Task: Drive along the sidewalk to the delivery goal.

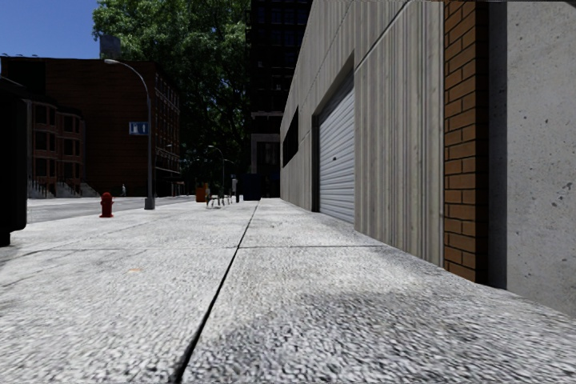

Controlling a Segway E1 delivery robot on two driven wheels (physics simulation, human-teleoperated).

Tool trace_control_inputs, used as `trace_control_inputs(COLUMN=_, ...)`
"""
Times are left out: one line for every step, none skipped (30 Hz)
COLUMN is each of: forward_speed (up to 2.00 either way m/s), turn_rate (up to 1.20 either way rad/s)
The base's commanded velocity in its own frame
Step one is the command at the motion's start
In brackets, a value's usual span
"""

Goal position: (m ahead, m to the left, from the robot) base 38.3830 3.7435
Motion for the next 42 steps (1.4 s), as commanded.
trace_control_inputs(forward_speed=2.00, turn_rate=0.00)
trace_control_inputs(forward_speed=2.00, turn_rate=0.00)
trace_control_inputs(forward_speed=2.00, turn_rate=0.00)
trace_control_inputs(forward_speed=2.00, turn_rate=0.00)
trace_control_inputs(forward_speed=2.00, turn_rate=0.00)
trace_control_inputs(forward_speed=2.00, turn_rate=0.00)
trace_control_inputs(forward_speed=2.00, turn_rate=0.00)
trace_control_inputs(forward_speed=2.00, turn_rate=0.00)
trace_control_inputs(forward_speed=2.00, turn_rate=0.00)
trace_control_inputs(forward_speed=2.00, turn_rate=0.00)
trace_control_inputs(forward_speed=2.00, turn_rate=0.00)
trace_control_inputs(forward_speed=2.00, turn_rate=0.00)
trace_control_inputs(forward_speed=2.00, turn_rate=0.00)
trace_control_inputs(forward_speed=2.00, turn_rate=0.00)
trace_control_inputs(forward_speed=2.00, turn_rate=0.00)
trace_control_inputs(forward_speed=2.00, turn_rate=0.00)
trace_control_inputs(forward_speed=2.00, turn_rate=0.00)
trace_control_inputs(forward_speed=2.00, turn_rate=0.00)
trace_control_inputs(forward_speed=2.00, turn_rate=0.00)
trace_control_inputs(forward_speed=2.00, turn_rate=0.00)
trace_control_inputs(forward_speed=2.00, turn_rate=0.00)
trace_control_inputs(forward_speed=2.00, turn_rate=0.00)
trace_control_inputs(forward_speed=2.00, turn_rate=0.00)
trace_control_inputs(forward_speed=2.00, turn_rate=0.00)
trace_control_inputs(forward_speed=2.00, turn_rate=0.00)
trace_control_inputs(forward_speed=2.00, turn_rate=0.00)
trace_control_inputs(forward_speed=2.00, turn_rate=0.06)
trace_control_inputs(forward_speed=2.00, turn_rate=0.06)
trace_control_inputs(forward_speed=2.00, turn_rate=0.14)
trace_control_inputs(forward_speed=2.00, turn_rate=0.19)
trace_control_inputs(forward_speed=2.00, turn_rate=0.20)
trace_control_inputs(forward_speed=2.00, turn_rate=0.20)
trace_control_inputs(forward_speed=2.00, turn_rate=0.20)
trace_control_inputs(forward_speed=2.00, turn_rate=0.20)
trace_control_inputs(forward_speed=2.00, turn_rate=0.21)
trace_control_inputs(forward_speed=2.00, turn_rate=0.21)
trace_control_inputs(forward_speed=2.00, turn_rate=0.21)
trace_control_inputs(forward_speed=2.00, turn_rate=0.21)
trace_control_inputs(forward_speed=2.00, turn_rate=0.21)
trace_control_inputs(forward_speed=2.00, turn_rate=0.21)
trace_control_inputs(forward_speed=2.00, turn_rate=0.21)
trace_control_inputs(forward_speed=2.00, turn_rate=0.21)
